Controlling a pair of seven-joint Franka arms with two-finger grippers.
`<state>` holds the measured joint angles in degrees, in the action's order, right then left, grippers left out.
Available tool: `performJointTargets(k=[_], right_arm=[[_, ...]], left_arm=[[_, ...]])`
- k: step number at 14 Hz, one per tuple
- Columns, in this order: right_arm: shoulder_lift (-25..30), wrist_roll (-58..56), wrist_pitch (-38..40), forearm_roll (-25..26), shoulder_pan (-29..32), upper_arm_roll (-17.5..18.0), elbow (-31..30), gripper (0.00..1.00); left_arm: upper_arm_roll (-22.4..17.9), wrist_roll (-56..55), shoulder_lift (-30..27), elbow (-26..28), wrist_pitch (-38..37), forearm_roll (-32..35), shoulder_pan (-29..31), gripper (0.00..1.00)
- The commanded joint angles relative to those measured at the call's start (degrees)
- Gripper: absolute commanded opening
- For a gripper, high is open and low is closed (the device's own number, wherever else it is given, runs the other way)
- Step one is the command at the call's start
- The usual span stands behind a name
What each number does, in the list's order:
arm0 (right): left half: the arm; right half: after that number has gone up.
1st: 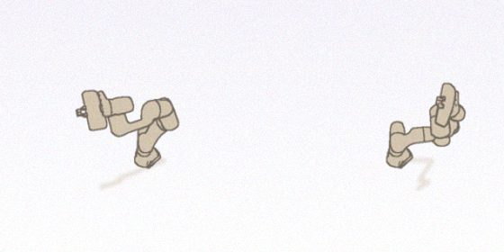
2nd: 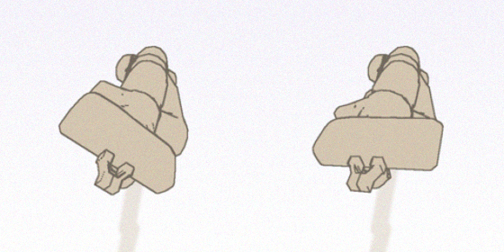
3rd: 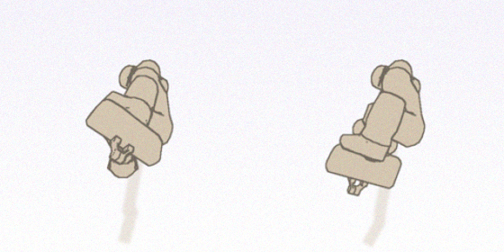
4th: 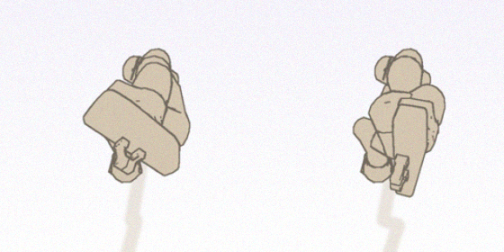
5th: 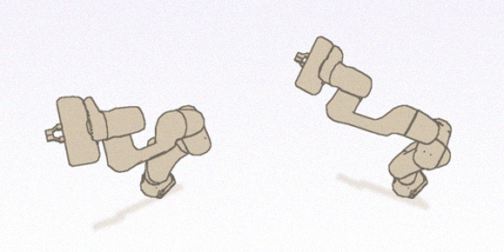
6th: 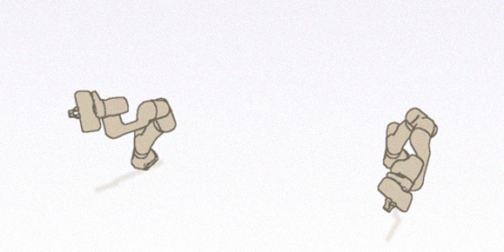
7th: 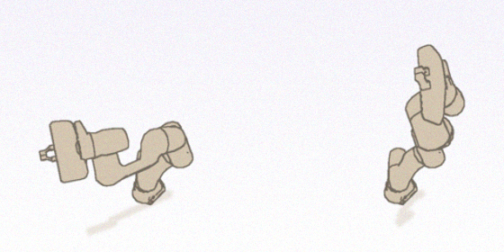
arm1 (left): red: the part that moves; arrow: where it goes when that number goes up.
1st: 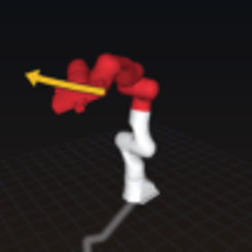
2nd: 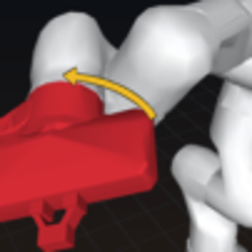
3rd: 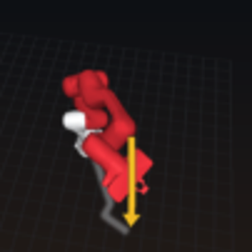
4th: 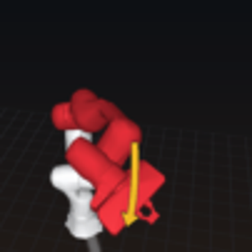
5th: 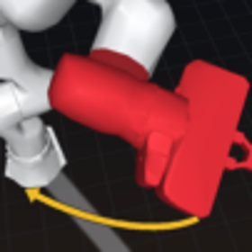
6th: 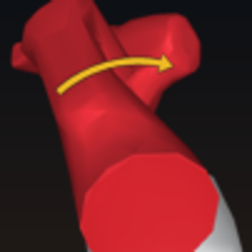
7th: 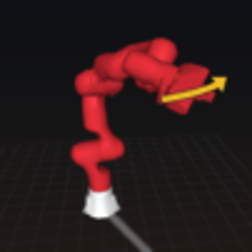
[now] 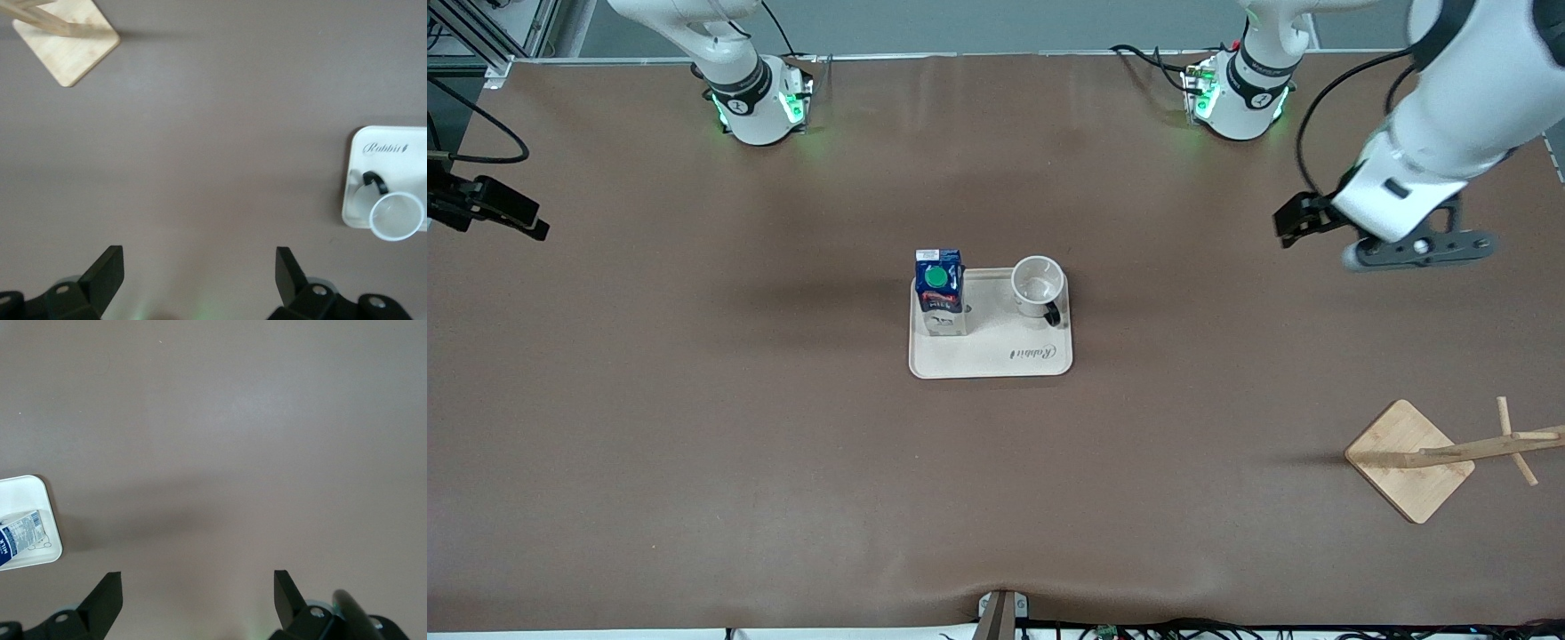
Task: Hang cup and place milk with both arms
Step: 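Move the left gripper toward the white mug on the tray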
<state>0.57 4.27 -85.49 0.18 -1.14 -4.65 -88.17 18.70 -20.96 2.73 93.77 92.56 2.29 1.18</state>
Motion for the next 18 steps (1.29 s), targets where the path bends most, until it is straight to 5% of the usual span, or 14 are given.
performJointTargets(k=[1, 7, 11, 18], right_arm=[[-0.92, -0.49, 0.76, -0.18, 0.78, 0.35, 1.86, 1.0], [-1.01, -0.49, 0.76, -0.18, 0.79, 0.35, 1.86, 1.0], [-1.01, -0.49, 0.76, -0.18, 0.79, 0.35, 1.86, 1.0], [-1.19, -0.49, 0.76, -0.18, 0.7, 0.35, 1.86, 1.0]], left_arm=[[3.79, -5.39, 0.26, 4.21, 5.86, 1.05, -0.03, 1.0], [12.67, -20.86, 2.54, 15.38, 20.89, 1.14, -0.73, 1.0], [12.68, -32.28, 6.31, 19.7, 30.21, 1.23, -6.52, 1.0], [12.68, -51.36, 18.7, 19.79, 39.27, 11.15, -14.0, 0.97]])
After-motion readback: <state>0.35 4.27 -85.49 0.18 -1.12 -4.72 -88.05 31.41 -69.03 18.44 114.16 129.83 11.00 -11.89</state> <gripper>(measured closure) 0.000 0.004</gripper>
